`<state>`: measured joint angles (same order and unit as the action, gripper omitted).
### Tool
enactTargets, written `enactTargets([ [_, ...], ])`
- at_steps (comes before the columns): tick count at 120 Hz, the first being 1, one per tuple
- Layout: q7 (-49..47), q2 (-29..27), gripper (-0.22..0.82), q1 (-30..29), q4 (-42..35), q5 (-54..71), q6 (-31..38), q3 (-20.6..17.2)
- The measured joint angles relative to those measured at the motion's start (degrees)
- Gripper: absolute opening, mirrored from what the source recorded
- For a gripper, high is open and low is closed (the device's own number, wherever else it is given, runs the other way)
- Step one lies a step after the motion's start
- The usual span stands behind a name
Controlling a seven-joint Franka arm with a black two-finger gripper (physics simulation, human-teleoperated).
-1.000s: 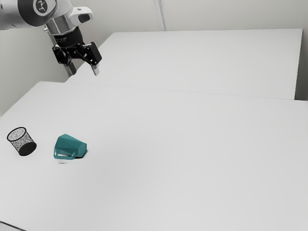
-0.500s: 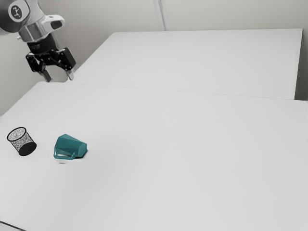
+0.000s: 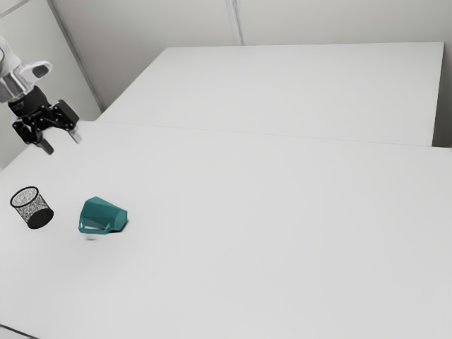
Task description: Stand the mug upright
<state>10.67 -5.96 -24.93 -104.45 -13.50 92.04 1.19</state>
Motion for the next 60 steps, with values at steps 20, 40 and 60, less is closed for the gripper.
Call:
enactTargets([
  [20,6.0,0.9,0.59,-4.4,-4.1,-7.2,3.7,0.6],
  [40,12.9,3.8,0.59,-8.0,-5.5,-12.8,6.0,0.8],
  [60,20.0,7.4,0.59,-10.6,-6.5,-17.0,7.5,0.9],
])
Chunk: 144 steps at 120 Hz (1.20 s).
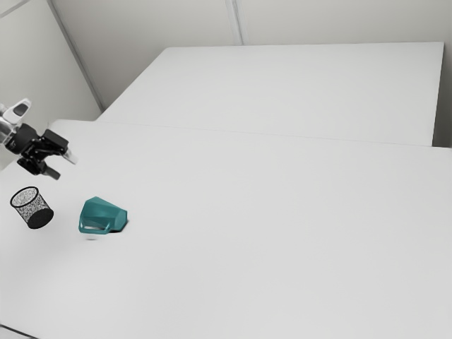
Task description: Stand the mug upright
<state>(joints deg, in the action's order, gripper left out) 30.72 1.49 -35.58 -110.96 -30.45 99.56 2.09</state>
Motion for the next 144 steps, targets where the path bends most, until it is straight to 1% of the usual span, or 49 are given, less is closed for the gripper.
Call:
enactTargets([
  [13,4.6,2.1,0.59,-1.2,-0.7,-2.6,0.8,0.0],
  [34,11.8,5.5,0.59,-1.0,-1.1,-5.1,2.1,0.1],
  [46,14.5,7.1,0.59,-1.5,-1.2,-5.5,1.7,0.1],
  [70,18.0,10.4,0.59,-2.2,-0.9,-5.3,0.4,0.1],
  [124,22.9,16.1,0.59,-2.5,0.4,-4.7,0.7,-0.1],
  [144,24.7,17.5,0.59,-3.6,0.4,-8.0,0.6,0.0],
])
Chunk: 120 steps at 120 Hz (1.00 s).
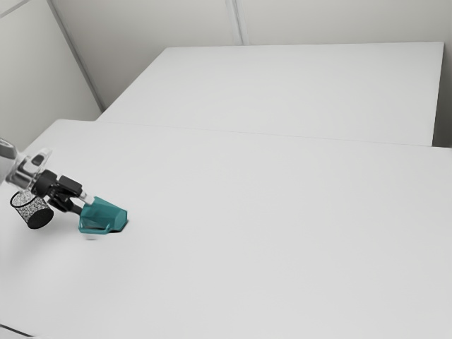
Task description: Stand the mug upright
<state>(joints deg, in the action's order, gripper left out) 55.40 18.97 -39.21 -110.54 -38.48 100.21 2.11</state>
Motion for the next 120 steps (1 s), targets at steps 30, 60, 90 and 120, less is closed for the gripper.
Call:
enactTargets([
  [30,4.1,1.5,0.59,-0.3,-0.4,-5.5,-1.6,0.0],
  [60,7.8,2.1,0.44,-0.3,-0.7,-8.2,-2.4,0.0],
  [90,10.3,1.7,0.13,-0.3,-0.7,-8.6,-2.6,0.0],
  [120,12.0,0.2,-0.09,-0.2,-1.5,-8.6,-2.6,0.0],
])
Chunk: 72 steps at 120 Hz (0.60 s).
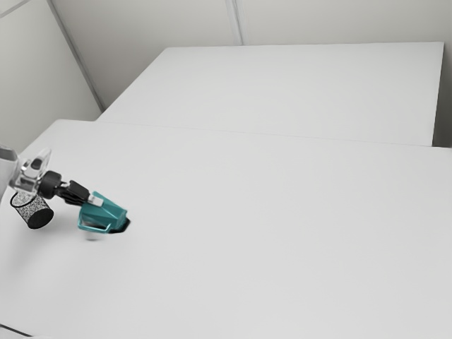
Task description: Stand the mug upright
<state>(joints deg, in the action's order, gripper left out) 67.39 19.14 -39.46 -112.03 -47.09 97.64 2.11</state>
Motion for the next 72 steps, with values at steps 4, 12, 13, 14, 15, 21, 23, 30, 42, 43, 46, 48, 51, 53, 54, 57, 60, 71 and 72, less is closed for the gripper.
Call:
enactTargets([
  [4,0.2,-0.5,-0.10,0.0,-0.4,0.0,0.0,0.0],
  [12,0.5,-1.8,-0.13,0.0,-1.2,0.0,0.1,0.0],
  [13,0.5,-2.0,-0.13,0.0,-1.3,0.0,0.1,0.0],
  [14,0.6,-2.1,-0.13,0.0,-1.4,0.0,0.1,0.0],
  [15,0.6,-2.2,-0.14,0.0,-1.4,0.0,0.1,0.0],
  [21,0.8,-3.0,-0.14,0.1,-1.8,0.0,0.2,-0.1],
  [23,0.9,-3.3,-0.15,0.2,-1.9,0.0,0.3,-0.1],
  [30,1.1,-4.6,-0.15,0.8,-2.1,0.1,0.5,-0.1],
  [42,1.2,-7.4,-0.16,2.7,-2.3,0.2,0.9,-0.1],
  [43,1.2,-7.7,-0.16,2.9,-2.3,0.2,0.9,-0.1],
  [46,1.3,-8.8,-0.17,3.4,-2.4,0.3,1.0,0.0],
  [48,1.3,-9.4,-0.17,3.8,-2.5,0.4,1.1,0.1],
  [51,1.2,-10.2,-0.17,4.5,-2.5,0.5,1.1,0.2],
  [53,1.2,-10.6,-0.17,5.0,-2.6,0.6,1.2,0.2],
  [54,1.2,-10.8,-0.17,5.2,-2.6,0.7,1.2,0.3],
  [57,1.0,-11.6,-0.17,6.0,-2.6,1.0,1.3,0.3],
  [60,0.8,-12.4,-0.17,7.0,-2.6,1.6,1.4,0.4],
  [71,-0.3,-14.9,-0.17,12.2,-2.7,3.8,2.0,2.6],
  [72,-0.4,-15.1,-0.17,12.8,-2.7,4.1,2.1,3.0],
])
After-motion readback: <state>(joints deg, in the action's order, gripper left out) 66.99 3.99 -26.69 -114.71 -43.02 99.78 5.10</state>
